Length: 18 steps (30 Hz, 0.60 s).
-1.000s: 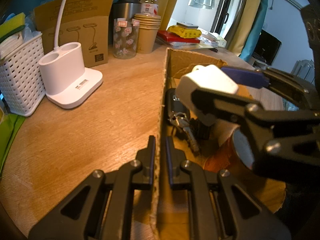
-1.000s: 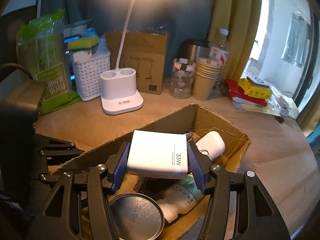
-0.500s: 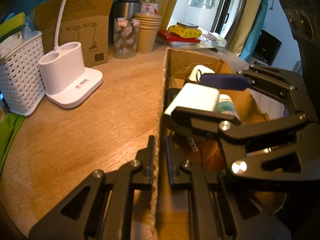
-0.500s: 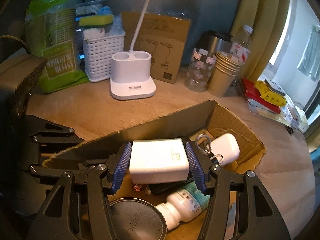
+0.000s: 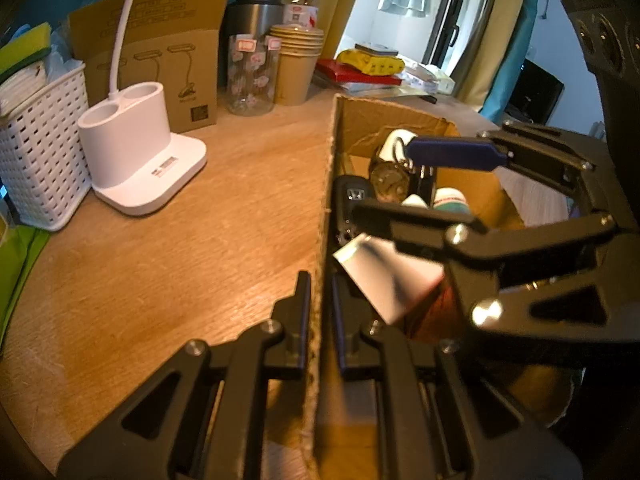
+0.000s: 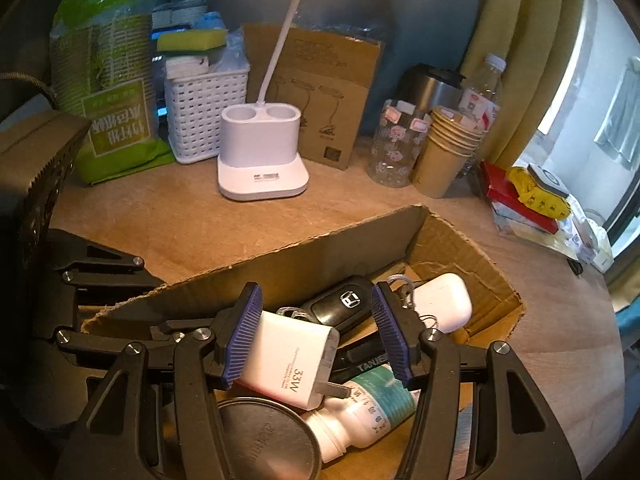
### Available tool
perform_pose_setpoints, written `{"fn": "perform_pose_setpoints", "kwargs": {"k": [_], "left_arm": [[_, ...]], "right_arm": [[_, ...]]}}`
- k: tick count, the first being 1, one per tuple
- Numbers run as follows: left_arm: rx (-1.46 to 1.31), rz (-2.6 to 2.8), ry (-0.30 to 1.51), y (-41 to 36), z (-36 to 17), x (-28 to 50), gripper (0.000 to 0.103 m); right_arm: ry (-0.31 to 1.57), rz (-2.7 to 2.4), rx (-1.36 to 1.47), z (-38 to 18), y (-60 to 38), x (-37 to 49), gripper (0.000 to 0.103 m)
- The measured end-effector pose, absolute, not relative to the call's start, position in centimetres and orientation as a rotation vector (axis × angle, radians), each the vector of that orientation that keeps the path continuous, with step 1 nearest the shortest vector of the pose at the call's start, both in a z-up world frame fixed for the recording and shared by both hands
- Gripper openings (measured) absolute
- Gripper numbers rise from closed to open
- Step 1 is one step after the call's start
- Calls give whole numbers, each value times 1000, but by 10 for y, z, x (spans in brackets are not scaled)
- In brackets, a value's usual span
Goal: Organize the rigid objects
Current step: 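Lower the charger into the box and open the right tool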
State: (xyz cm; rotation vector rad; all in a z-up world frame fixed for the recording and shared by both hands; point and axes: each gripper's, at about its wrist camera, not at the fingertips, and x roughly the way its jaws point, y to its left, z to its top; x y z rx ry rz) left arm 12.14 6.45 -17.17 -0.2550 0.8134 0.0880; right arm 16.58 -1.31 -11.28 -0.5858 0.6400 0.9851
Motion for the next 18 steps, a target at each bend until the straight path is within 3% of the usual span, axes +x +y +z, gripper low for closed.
{"fn": "perform_pose_setpoints", "kwargs": {"k": [13,18], "left_arm": [[-253,91,806,65,-170,119,11],[-252,92,805,65,-169,118,11]], "right_arm": [[607,861,-522,-96,-39,160,60],[611,806,-467,-92,-52,157,65]]}}
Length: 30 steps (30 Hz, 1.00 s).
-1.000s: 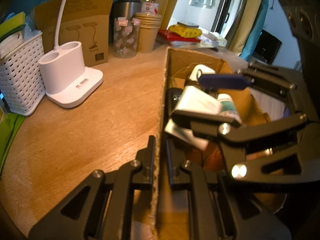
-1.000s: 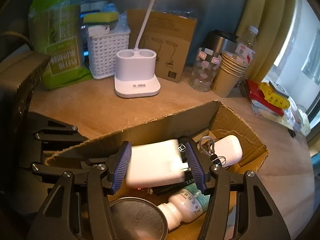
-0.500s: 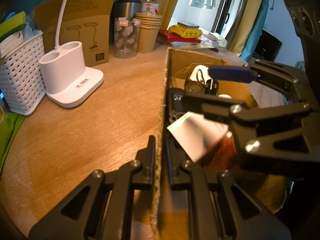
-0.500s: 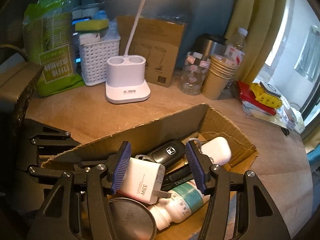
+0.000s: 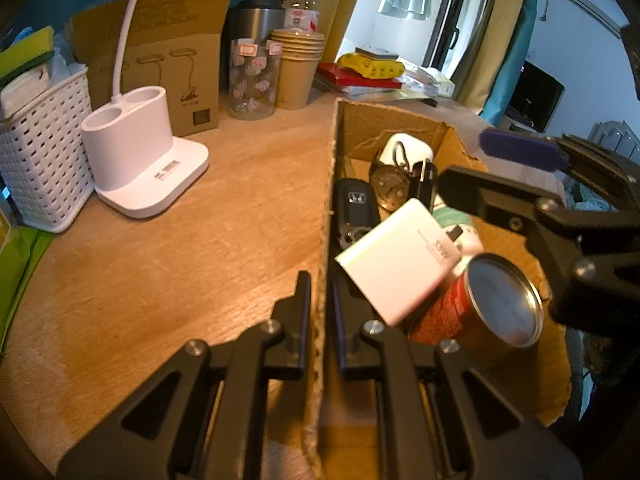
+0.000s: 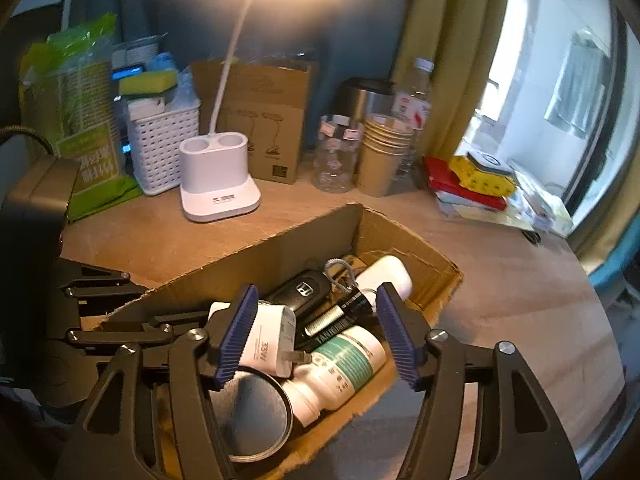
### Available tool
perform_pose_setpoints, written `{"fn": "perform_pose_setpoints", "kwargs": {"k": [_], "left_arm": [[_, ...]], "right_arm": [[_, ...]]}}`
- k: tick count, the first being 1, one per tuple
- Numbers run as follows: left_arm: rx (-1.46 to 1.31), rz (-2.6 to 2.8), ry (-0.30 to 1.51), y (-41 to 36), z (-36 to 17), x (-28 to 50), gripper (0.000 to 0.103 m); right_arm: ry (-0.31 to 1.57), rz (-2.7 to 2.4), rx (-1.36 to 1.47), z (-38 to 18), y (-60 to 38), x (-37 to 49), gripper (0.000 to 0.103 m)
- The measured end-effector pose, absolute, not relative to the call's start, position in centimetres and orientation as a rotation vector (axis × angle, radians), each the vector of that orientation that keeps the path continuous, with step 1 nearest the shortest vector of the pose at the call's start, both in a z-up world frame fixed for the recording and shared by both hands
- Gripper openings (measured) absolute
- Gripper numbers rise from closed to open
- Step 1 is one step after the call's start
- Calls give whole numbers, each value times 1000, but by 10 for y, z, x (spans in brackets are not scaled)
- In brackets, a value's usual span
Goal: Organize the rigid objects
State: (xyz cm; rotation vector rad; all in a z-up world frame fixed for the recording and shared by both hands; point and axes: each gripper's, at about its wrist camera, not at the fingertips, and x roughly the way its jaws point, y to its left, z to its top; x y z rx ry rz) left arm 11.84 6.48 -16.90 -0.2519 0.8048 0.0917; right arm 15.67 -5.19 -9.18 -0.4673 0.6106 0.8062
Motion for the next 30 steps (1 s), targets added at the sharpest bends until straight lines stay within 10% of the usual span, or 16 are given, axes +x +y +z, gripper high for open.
{"fn": "perform_pose_setpoints", "kwargs": {"k": [18,30], "left_arm": [[-209,141,689,62,-141,100,11],[-210,90,611,45,-102,77,57]], "right_arm": [[603,624,-294,-64,-110,142,72],[551,498,-166,-35,-156,122,74]]}}
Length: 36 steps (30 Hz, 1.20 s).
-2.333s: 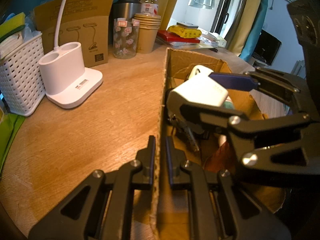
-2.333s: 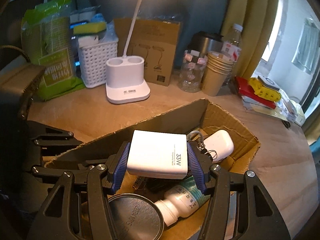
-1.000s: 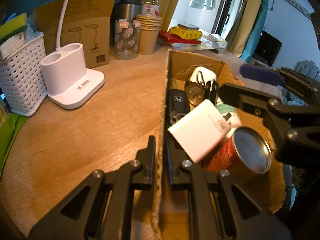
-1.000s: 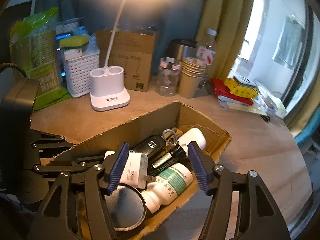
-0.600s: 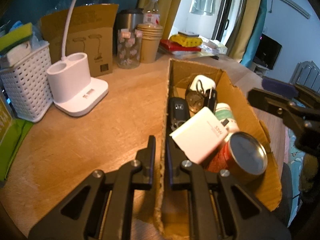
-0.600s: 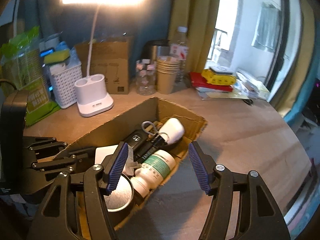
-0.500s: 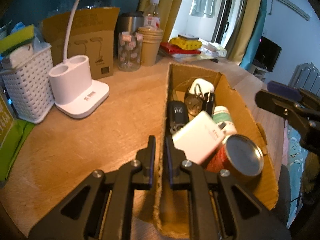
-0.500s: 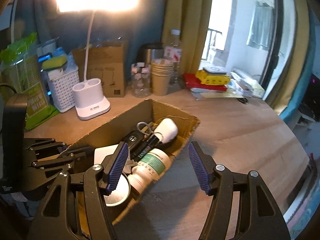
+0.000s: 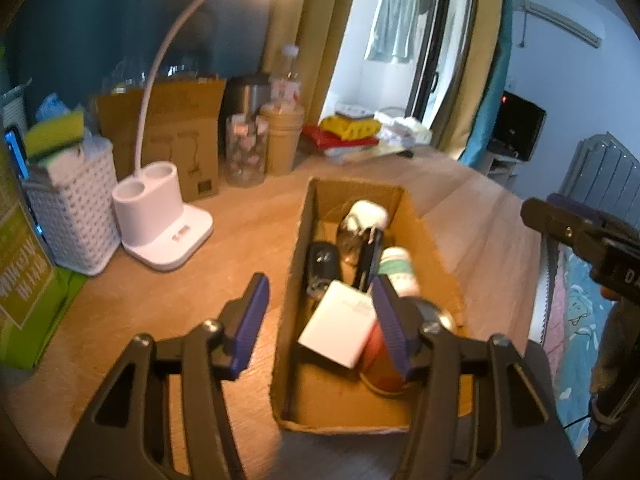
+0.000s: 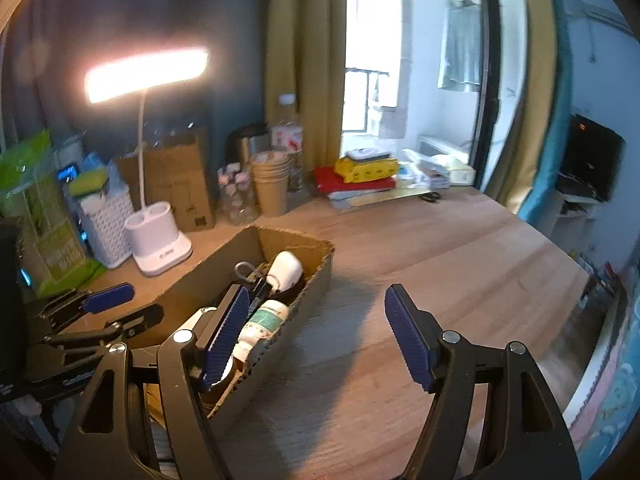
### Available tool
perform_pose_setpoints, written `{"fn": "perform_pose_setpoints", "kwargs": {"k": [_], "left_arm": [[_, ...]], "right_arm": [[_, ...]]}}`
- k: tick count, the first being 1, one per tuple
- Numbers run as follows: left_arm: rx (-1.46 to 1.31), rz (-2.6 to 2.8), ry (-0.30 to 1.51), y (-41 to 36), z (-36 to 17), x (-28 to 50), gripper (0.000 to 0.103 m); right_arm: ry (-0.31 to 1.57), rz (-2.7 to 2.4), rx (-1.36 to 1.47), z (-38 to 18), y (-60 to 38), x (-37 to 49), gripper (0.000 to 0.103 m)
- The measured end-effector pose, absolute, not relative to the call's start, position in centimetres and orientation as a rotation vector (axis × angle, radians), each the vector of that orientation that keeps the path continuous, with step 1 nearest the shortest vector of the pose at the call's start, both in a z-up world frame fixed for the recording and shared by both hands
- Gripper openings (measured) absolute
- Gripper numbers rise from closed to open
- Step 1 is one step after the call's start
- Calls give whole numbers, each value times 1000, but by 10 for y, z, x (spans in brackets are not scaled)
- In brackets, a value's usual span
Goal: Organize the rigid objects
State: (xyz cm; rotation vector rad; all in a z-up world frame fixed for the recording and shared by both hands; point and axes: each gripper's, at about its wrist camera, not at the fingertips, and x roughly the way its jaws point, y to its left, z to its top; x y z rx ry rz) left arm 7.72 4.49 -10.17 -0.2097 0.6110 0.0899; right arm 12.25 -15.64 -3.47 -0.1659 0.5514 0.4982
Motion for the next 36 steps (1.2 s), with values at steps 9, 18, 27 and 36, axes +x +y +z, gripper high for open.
{"fn": "perform_pose_setpoints", "kwargs": {"k": [9,18,27,36], "left_arm": [[-166,54,551,26,-64,52,74],[-105,37,534,9,-37,33,80],[-95,2,476,5,-11,14,81],[-91,-19,442,2,4,5,81]], "right_arm": [[490,412,-105,-10,-188,96,74],[451,370,-113,6,-201,67,74],[400,344,-118,25,-204,39,74],[358,301,-105,43,-211,17,74]]}}
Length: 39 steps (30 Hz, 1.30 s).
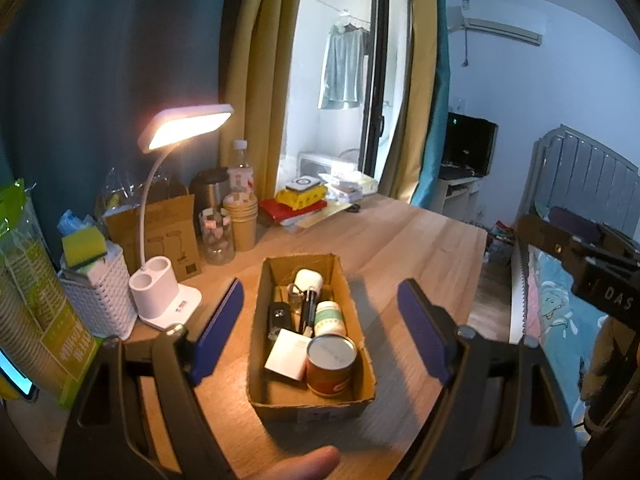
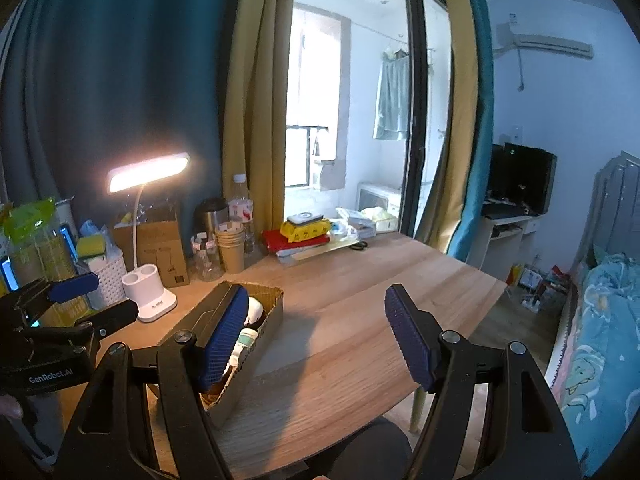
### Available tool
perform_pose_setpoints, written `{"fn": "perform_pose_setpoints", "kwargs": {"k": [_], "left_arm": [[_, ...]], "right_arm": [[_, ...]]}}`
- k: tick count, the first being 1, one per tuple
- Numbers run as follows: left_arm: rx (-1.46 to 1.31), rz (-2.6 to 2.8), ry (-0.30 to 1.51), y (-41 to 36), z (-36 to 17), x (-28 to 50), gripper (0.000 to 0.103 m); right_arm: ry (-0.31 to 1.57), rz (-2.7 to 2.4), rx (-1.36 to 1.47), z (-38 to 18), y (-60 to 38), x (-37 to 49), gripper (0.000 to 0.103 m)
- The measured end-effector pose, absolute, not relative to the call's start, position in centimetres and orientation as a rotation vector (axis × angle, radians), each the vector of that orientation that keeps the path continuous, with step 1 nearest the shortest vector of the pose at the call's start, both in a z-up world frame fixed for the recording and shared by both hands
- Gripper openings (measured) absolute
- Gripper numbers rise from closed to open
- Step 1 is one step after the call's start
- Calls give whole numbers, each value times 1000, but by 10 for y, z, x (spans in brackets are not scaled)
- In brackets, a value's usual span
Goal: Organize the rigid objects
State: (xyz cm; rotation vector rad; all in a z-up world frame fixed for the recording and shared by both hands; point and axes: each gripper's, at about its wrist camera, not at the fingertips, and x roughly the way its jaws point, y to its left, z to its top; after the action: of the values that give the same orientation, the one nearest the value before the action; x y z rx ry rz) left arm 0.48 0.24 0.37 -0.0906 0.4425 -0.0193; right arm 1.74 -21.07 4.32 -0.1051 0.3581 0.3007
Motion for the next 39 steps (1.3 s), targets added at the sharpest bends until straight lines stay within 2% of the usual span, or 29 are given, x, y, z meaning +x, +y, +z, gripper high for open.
{"fn": "perform_pose_setpoints", "kwargs": {"k": [12,39], "left_arm": [[-58,-34,404,-2,21,-9,81],[-64,-43,407,-2,21,-10,81]], "right_arm": [[320,269,-94,53,-216,0,74],[335,274,-96,50,-214,3,74]]}}
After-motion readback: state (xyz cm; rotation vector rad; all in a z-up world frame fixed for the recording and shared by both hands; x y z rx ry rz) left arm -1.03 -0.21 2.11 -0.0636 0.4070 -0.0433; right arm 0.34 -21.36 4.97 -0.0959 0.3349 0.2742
